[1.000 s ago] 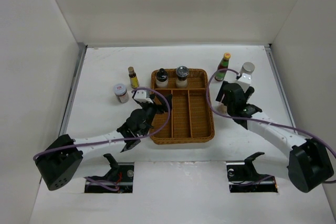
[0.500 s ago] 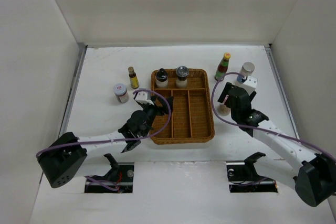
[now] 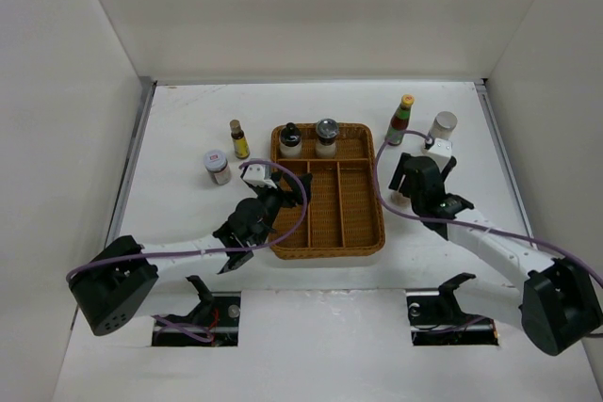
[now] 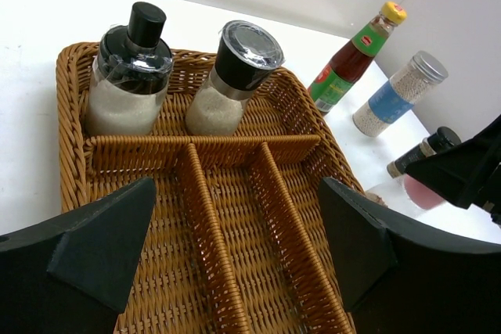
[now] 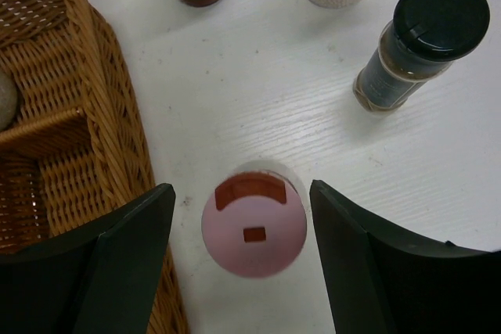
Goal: Organize the condiment bottles
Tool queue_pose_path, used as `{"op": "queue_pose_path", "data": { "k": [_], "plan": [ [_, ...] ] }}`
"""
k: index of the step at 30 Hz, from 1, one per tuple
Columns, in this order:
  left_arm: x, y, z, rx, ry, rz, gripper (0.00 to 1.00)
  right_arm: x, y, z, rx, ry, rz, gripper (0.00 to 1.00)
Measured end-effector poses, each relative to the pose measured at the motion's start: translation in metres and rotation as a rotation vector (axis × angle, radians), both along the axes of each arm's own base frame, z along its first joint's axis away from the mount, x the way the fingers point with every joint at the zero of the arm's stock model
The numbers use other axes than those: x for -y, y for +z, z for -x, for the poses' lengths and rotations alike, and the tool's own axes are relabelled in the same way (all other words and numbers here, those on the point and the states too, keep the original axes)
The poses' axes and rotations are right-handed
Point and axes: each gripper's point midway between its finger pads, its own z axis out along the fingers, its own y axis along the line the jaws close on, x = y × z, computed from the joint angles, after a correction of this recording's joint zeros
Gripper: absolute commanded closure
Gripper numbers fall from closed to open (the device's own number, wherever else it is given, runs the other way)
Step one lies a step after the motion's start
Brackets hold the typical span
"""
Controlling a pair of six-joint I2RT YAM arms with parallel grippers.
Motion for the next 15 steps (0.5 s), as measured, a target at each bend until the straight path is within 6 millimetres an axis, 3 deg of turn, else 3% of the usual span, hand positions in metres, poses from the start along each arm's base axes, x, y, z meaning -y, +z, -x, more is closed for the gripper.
{"op": "queue_pose_path", "data": {
  "k": [9, 15],
  "plan": [
    [0.0, 0.0, 0.0, 0.0, -0.002, 0.001, 0.15, 0.001, -0.007, -0.005, -0.011, -0.002, 0.011, 0.51],
    [0.0, 0.0, 0.0, -0.001, -0.002, 0.006, 0.15, -0.003, 0.009, -0.009, 0.049, 0.004, 0.012, 0.54]
  ]
}}
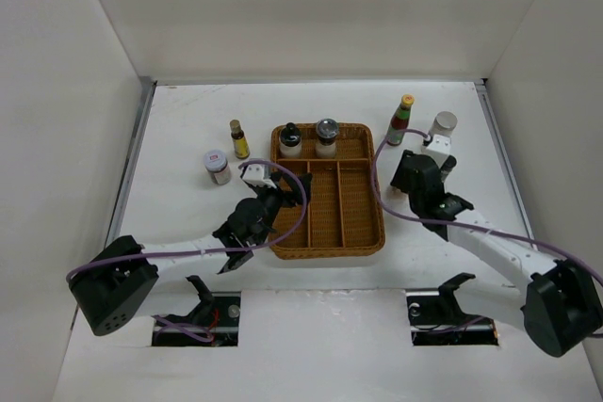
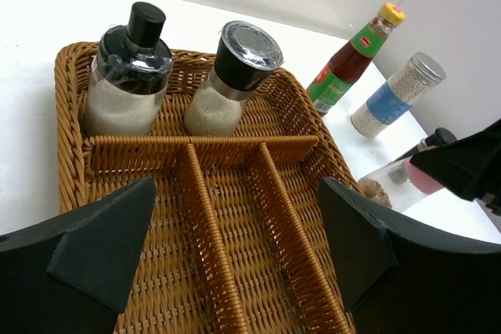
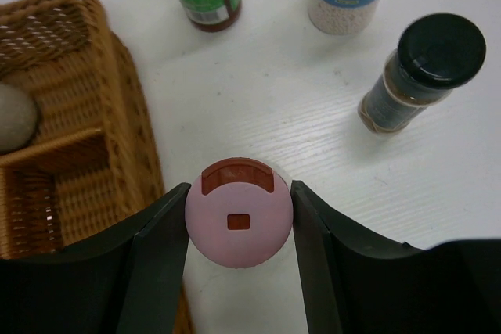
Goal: Organize the condiment bottles
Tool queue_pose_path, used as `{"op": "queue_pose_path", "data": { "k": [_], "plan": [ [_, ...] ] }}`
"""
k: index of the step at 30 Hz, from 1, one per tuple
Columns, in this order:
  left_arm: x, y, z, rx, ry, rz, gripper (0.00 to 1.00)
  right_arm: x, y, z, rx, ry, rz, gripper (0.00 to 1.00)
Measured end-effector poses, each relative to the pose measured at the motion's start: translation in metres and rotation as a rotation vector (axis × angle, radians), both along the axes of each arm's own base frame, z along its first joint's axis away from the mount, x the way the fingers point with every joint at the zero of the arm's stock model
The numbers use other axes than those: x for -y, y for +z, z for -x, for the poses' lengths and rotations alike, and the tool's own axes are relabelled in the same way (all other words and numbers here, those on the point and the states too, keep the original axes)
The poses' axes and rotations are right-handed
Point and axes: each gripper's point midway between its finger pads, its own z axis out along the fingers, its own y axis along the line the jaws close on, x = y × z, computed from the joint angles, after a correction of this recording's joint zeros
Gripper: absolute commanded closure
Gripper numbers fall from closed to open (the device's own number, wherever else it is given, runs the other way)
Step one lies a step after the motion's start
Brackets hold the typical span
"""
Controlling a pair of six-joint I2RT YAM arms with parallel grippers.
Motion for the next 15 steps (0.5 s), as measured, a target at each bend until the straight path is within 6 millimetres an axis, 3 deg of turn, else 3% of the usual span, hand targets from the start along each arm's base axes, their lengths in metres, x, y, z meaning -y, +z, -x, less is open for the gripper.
{"op": "queue_pose_path", "data": {
  "k": [3, 5, 10, 12, 15],
  "plan": [
    [-0.003, 0.001, -0.002, 0.002, 0.008, 0.005, 0.15, -0.017, 0.028, -0.001, 0.063, 0.054, -0.011, 0.54],
    [-0.006, 0.0, -0.002, 0.002, 0.016, 0.008, 0.15, -0.032, 0.063, -0.009, 0.133, 0.091, -0.034, 0.54],
    [-0.018, -0.001, -0.008, 0.002, 0.052, 0.016, 0.15, -0.075, 0.138, -0.053, 0.288, 0.166, -0.109, 0.54],
    [-0.025, -0.003, -0.01, -0.002, 0.071, 0.02, 0.15, -0.093, 0.147, -0.075, 0.311, 0.194, -0.122, 0.54],
    [-0.036, -0.006, -0.012, -0.009, 0.1, 0.026, 0.15, -0.118, 0.13, -0.105, 0.279, 0.232, -0.109, 0.54]
  ]
}}
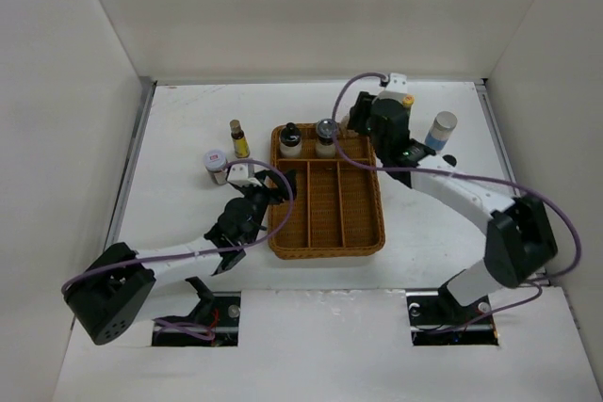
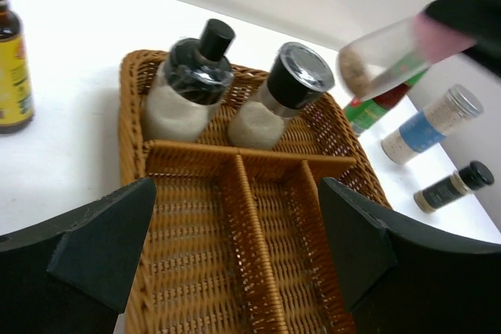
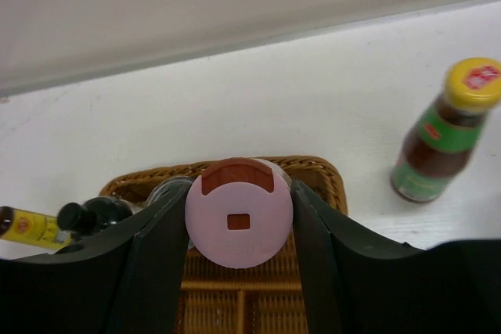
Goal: Organize the condiment bottles
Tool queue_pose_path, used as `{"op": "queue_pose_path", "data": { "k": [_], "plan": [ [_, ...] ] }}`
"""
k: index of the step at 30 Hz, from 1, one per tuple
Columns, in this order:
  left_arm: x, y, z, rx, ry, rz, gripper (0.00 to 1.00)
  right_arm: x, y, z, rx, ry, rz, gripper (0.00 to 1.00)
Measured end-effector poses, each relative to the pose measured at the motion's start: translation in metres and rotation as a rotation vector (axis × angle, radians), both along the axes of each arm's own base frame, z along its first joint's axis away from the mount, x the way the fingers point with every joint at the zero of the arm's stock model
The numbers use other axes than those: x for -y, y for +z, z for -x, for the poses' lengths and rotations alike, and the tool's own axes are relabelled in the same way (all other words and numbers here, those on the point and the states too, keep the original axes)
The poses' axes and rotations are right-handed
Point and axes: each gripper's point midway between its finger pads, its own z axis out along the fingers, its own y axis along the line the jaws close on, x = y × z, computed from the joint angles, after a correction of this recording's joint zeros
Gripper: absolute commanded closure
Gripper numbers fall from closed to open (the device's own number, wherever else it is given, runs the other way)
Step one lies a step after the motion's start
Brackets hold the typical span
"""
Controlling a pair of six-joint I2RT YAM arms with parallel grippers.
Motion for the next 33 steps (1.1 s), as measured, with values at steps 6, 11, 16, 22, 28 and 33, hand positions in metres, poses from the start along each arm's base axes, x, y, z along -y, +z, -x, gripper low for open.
{"op": "queue_pose_path", "data": {
  "k": [6, 11, 16, 22, 28, 33],
  "plan": [
    [-0.012, 0.004, -0.002, 0.008, 0.032, 0.024, 0.15, -0.02, -0.071, -0.028, -0.134, 0.036, 0.089, 0.54],
    [-0.013, 0.003, -0.003, 0.005, 0.036, 0.026, 0.15, -0.017, -0.094, -0.031, -0.183, 0.028, 0.12, 0.54],
    [-0.014, -0.005, -0.005, -0.013, 0.043, 0.012, 0.15, -0.018, -0.103, -0.041, -0.197, 0.018, 0.126, 0.34],
    [-0.019, -0.002, -0.006, -0.023, 0.058, 0.006, 0.2, -0.019, -0.114, -0.043, -0.222, 0.019, 0.132, 0.16],
    [-0.023, 0.056, -0.016, -0.004, 0.103, 0.034, 0.28, -0.004, -0.08, -0.016, -0.17, 0.015, 0.088, 0.13],
    [-0.045, 0.109, -0.037, -0.014, 0.199, 0.026, 0.33, 0.027, -0.027, 0.044, -0.031, -0.005, -0.055, 0.39]
  ]
}}
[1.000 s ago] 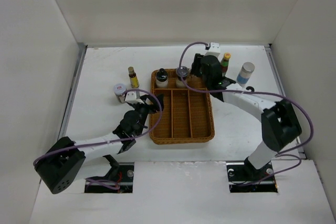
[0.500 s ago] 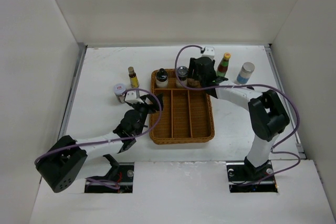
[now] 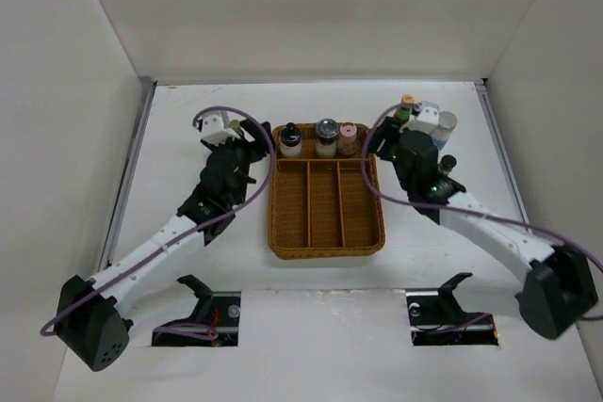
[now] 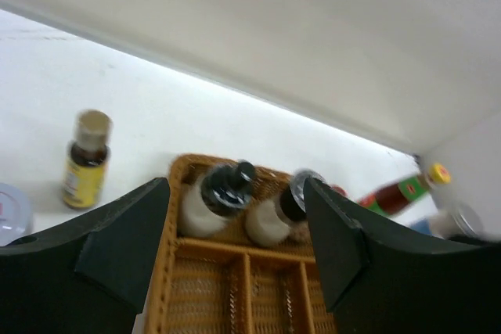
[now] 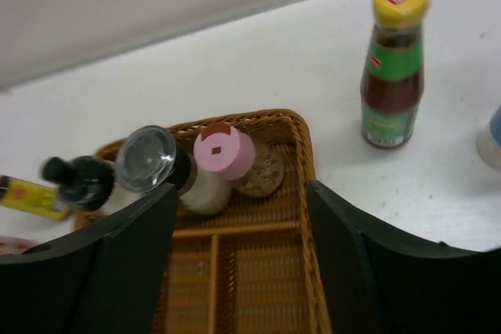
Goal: Organize the condiment bottles
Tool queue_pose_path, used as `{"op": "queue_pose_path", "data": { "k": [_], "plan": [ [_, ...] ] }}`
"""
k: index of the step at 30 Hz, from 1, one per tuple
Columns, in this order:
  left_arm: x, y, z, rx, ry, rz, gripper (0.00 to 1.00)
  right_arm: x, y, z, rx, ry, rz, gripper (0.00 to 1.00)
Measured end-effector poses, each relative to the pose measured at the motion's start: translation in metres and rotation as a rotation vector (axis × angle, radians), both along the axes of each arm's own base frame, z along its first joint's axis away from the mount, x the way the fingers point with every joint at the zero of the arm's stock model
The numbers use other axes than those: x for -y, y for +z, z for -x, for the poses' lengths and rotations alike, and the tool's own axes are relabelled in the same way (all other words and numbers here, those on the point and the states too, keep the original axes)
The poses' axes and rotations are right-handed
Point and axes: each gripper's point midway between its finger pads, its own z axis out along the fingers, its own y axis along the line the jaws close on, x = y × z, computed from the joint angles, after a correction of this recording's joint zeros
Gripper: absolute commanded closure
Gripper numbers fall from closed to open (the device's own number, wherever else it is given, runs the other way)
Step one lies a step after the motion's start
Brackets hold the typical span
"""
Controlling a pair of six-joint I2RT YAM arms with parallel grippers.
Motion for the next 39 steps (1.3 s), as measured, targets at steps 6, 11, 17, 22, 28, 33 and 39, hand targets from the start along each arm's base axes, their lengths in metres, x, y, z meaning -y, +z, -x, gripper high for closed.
{"op": "queue_pose_path", "data": {
  "k": [6, 11, 17, 22, 28, 33, 39],
  "plan": [
    [-0.041, -0.017, -0.041, -0.14, 0.157, -0.089, 0.44, -0.008, -0.014, 0.06, 0.022, 0.075, -0.085, 0.73],
    [-0.05, -0.075, -0.081, -0.335, 0.19, -0.193, 0.44, -0.012, -0.038, 0.079, 0.002, 0.124, -0.075, 0.49],
    [-0.058, -0.1, -0.108, -0.438, 0.207, -0.25, 0.44, -0.018, -0.039, 0.082, 0.017, 0.16, -0.094, 0.32],
    [-0.067, -0.092, -0.117, -0.43, 0.232, -0.246, 0.44, -0.023, -0.034, 0.083, 0.035, 0.181, -0.11, 0.31],
    [-0.071, -0.104, -0.122, -0.456, 0.244, -0.26, 0.54, -0.025, -0.034, 0.082, 0.035, 0.184, -0.112, 0.31],
    [-0.077, -0.128, -0.127, -0.511, 0.255, -0.285, 0.58, -0.026, -0.034, 0.082, 0.036, 0.187, -0.113, 0.31],
    [-0.082, -0.131, -0.127, -0.517, 0.266, -0.299, 0.79, -0.026, -0.034, 0.082, 0.038, 0.188, -0.115, 0.31]
  ]
}}
